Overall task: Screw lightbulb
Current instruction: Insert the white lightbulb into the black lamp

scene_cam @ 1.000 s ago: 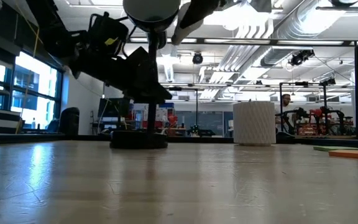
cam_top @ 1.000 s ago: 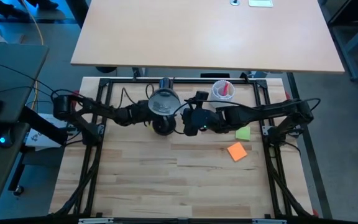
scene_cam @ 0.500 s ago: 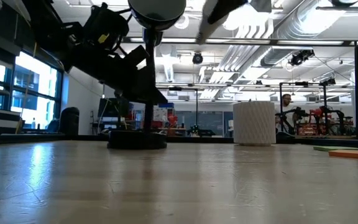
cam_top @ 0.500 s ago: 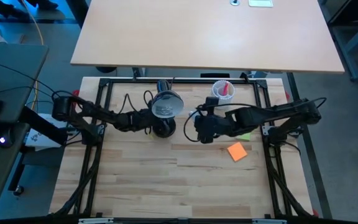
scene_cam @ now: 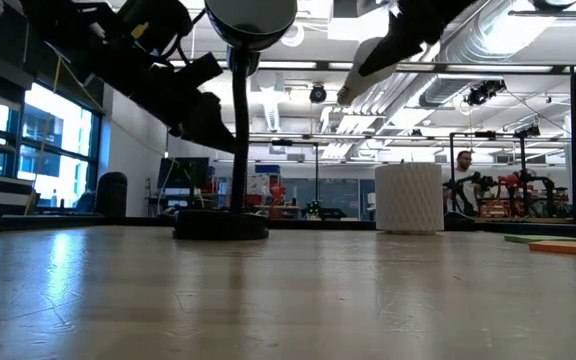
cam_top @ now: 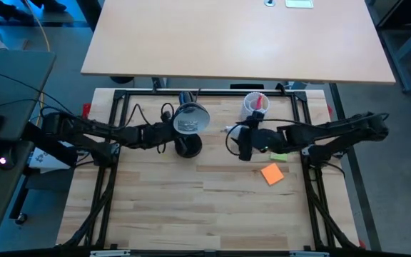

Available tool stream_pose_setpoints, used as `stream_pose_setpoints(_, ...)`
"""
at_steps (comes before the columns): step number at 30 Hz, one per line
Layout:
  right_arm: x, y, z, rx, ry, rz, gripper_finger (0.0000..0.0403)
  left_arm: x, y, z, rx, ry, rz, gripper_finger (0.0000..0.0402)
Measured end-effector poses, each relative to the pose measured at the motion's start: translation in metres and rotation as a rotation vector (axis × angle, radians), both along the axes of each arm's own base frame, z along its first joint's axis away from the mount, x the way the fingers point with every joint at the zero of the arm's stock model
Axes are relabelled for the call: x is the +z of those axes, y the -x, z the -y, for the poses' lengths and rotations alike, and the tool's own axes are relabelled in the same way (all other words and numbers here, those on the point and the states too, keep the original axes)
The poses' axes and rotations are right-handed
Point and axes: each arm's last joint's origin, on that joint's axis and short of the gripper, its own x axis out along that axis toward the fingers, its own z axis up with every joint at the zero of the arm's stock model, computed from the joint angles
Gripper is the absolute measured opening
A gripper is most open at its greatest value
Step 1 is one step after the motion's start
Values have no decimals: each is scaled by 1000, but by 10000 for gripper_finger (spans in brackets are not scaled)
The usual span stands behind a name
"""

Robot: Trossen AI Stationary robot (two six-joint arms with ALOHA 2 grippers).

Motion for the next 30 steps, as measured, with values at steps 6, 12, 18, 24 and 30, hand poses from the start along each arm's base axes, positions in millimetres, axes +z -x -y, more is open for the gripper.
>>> stream_pose_setpoints(6, -10, 10, 1, 4, -8, 74, 264, -8, -3, -13, -14, -29, -44, 227)
stream_pose_setpoints(12, -12, 12, 1, 7, 0, 56, 264, -18, -6, -27, -129, 20, -73, 227)
stream_pose_setpoints(18, -11, 11, 1, 15, 13, 56, 264, -35, -5, -40, -138, 59, -149, 227)
stream_pose_setpoints(24, -11, 11, 1, 15, 13, 54, 264, -48, 1, -41, -142, 104, -256, 227)
stream_pose_setpoints(30, -11, 11, 1, 13, 10, 56, 264, -52, 7, -40, -100, 135, -341, 227)
